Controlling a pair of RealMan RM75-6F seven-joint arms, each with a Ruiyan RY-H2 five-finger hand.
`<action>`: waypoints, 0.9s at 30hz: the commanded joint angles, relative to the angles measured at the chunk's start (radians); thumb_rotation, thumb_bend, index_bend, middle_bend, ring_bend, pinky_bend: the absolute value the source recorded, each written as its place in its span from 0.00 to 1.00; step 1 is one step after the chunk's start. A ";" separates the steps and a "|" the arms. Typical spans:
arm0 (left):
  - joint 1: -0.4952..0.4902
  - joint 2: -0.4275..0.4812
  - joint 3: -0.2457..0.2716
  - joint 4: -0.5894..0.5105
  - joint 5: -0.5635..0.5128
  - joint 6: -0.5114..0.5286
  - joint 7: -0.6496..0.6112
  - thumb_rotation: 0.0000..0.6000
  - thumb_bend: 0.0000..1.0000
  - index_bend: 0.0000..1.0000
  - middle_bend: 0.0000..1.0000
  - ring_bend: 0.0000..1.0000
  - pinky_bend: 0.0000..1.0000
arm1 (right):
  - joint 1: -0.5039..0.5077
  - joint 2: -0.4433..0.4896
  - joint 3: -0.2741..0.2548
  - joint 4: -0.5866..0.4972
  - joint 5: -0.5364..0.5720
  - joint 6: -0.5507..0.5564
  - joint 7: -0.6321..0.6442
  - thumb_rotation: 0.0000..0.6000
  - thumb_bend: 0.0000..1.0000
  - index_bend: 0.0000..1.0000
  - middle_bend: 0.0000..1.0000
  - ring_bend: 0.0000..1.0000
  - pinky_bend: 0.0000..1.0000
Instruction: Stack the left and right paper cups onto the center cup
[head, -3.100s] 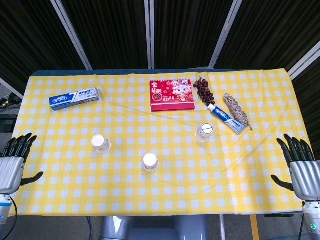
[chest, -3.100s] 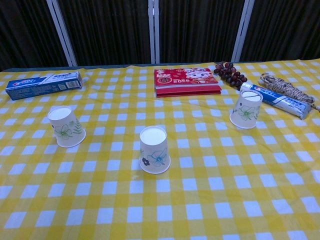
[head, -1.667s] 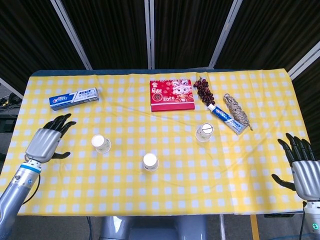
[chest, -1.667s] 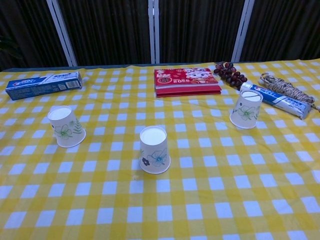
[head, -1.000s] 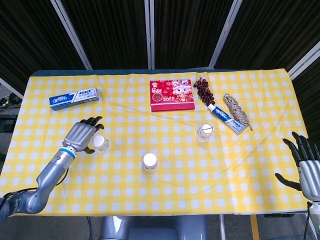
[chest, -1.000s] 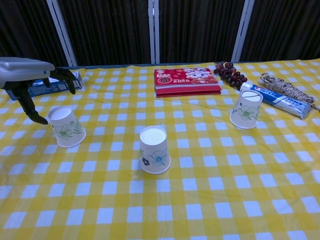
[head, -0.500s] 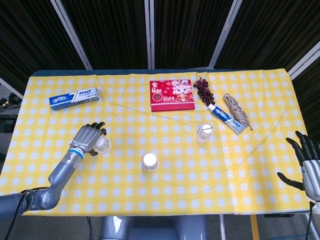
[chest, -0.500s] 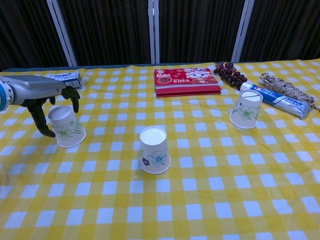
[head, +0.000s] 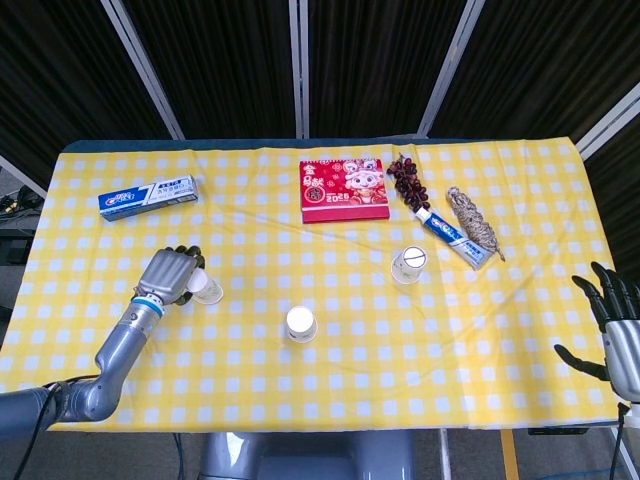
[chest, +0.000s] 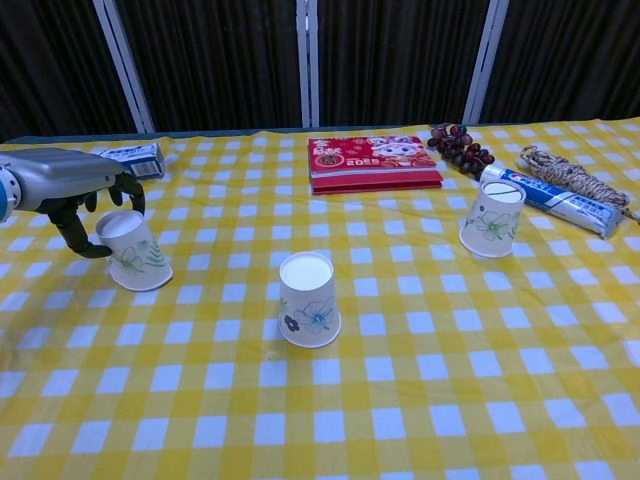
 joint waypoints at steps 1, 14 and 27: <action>0.004 -0.001 -0.002 -0.009 0.023 0.015 -0.016 1.00 0.36 0.43 0.19 0.22 0.32 | 0.000 0.000 -0.001 -0.001 -0.002 -0.001 0.000 1.00 0.00 0.17 0.00 0.00 0.00; 0.013 0.148 -0.112 -0.332 0.203 0.130 -0.141 1.00 0.34 0.38 0.16 0.22 0.32 | -0.005 0.003 0.002 -0.007 -0.004 0.012 0.001 1.00 0.00 0.17 0.00 0.00 0.00; -0.105 0.096 -0.153 -0.478 0.122 0.135 0.012 1.00 0.34 0.39 0.16 0.22 0.32 | -0.014 0.021 0.013 -0.006 0.006 0.029 0.055 1.00 0.00 0.17 0.00 0.00 0.00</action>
